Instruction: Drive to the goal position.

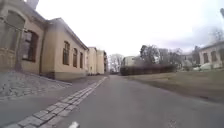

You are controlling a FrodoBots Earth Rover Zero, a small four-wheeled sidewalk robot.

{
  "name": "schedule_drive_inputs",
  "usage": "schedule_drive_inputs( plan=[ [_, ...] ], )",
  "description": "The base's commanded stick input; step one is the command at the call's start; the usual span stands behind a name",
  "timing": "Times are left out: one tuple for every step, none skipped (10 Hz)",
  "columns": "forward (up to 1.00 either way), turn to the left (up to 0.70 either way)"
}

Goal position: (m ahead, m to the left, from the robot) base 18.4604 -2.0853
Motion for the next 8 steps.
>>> schedule_drive_inputs(
  plan=[
    [0.7, -0.13],
    [0.7, -0.3],
    [0.7, -0.11],
    [0.7, 0.0],
    [0.7, 0.0],
    [0.7, 0.0],
    [0.7, 0.0],
    [0.7, 0.0]
  ],
)
